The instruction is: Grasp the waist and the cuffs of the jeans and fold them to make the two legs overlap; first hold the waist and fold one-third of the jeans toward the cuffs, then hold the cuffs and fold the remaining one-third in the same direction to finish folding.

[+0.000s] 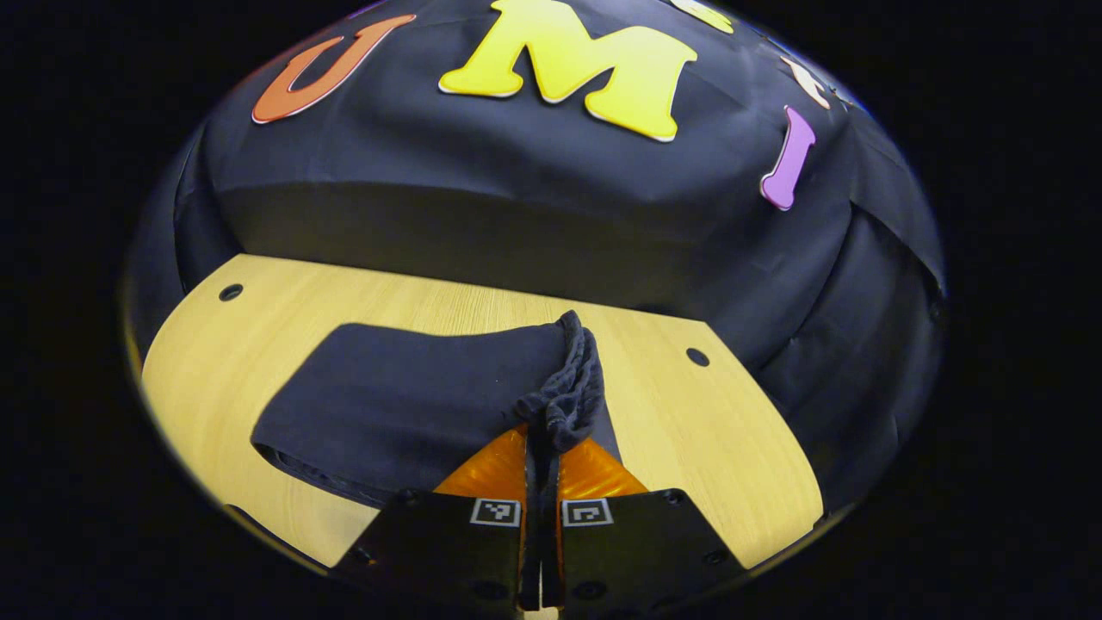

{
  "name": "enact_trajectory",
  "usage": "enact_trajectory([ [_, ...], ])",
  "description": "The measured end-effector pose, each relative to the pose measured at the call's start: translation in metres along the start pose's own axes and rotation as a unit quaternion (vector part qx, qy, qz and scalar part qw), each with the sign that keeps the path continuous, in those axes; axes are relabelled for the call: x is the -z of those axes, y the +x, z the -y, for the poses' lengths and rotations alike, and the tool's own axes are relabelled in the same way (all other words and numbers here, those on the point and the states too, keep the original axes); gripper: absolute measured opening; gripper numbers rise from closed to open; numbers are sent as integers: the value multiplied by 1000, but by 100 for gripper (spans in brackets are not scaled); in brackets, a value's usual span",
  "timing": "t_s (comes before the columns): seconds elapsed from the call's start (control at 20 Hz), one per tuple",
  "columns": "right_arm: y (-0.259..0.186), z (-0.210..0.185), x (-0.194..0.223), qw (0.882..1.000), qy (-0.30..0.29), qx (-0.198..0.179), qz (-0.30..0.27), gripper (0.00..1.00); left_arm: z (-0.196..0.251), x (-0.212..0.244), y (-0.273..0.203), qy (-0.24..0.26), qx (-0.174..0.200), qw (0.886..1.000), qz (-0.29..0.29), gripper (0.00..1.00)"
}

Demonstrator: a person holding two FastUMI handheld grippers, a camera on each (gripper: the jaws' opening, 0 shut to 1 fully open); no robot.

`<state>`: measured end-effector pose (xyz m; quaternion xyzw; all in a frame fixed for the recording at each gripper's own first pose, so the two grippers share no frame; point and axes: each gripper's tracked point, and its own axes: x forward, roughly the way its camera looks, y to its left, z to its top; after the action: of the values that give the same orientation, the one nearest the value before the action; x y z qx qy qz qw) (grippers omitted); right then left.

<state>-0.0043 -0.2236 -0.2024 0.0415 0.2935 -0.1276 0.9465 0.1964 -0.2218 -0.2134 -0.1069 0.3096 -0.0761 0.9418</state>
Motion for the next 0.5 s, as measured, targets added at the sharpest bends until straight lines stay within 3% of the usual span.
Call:
enact_trajectory([
  [0.1, 6, -4, -1, 1000, -5, -5, -6, 95, 4, 9, 13, -12, -14, 1000, -11, 5],
  [0.15, 7, -7, -2, 1000, -6, -8, -8, 95, 6, 15, 17, -14, -18, 1000, -22, 18],
  [0.2, 9, -8, -3, 1000, -5, -11, -8, 95, 4, 20, 20, -11, -23, 999, -29, 1],
  [0.25, 10, -12, -5, 1000, -6, -13, -6, 95, 6, 23, 21, -8, -24, 999, -33, 21],
  [0.35, 12, -19, -7, 1000, -9, -20, -4, 92, 14, 21, 18, 5, -17, 999, -32, 37],
  [0.5, 9, -33, -13, 999, -12, -31, 3, 95, 29, 13, 8, 14, 3, 1000, -26, 100],
])
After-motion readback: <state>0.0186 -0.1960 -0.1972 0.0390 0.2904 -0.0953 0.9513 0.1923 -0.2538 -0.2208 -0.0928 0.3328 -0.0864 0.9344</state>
